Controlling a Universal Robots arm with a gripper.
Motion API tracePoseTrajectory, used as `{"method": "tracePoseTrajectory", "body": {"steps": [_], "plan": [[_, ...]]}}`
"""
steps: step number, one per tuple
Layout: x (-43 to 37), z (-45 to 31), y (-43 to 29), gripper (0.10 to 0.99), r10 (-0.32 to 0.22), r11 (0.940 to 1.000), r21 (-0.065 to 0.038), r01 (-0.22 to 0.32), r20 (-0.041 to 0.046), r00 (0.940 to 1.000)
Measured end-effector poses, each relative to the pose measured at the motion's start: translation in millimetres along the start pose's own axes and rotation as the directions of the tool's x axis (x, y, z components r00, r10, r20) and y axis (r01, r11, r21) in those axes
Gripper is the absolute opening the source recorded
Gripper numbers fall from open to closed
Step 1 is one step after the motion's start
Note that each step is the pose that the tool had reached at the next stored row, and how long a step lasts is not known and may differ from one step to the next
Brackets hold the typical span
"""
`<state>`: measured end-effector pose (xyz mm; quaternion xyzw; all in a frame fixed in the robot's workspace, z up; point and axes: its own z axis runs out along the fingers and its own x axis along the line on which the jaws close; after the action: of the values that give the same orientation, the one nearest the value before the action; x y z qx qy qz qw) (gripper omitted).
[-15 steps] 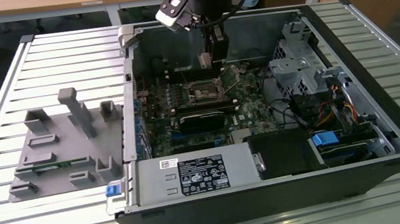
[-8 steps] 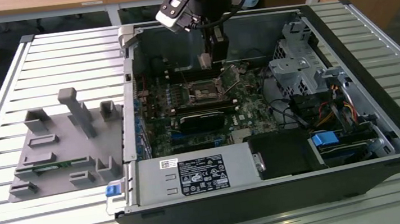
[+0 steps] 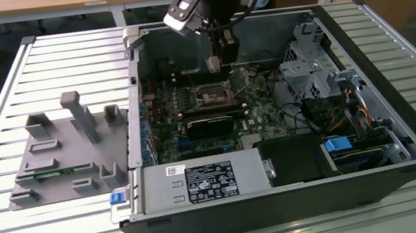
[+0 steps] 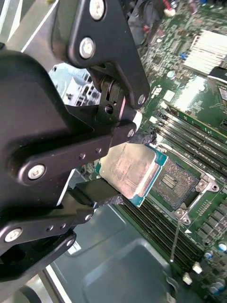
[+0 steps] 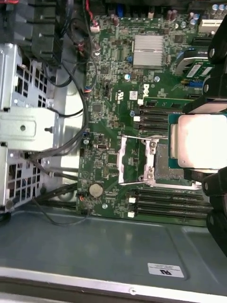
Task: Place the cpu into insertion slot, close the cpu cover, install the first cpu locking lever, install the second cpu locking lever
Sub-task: 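Place the cpu into insertion slot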
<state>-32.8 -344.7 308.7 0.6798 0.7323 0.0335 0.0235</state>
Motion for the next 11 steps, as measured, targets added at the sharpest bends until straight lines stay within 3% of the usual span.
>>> {"method": "tracePoseTrajectory", "body": {"steps": [11], "plan": [[0.8, 2.5, -0.2, 0.541, -0.007, 1.0000, 0.000, 0.007, -0.0008, 1.0000]]}}
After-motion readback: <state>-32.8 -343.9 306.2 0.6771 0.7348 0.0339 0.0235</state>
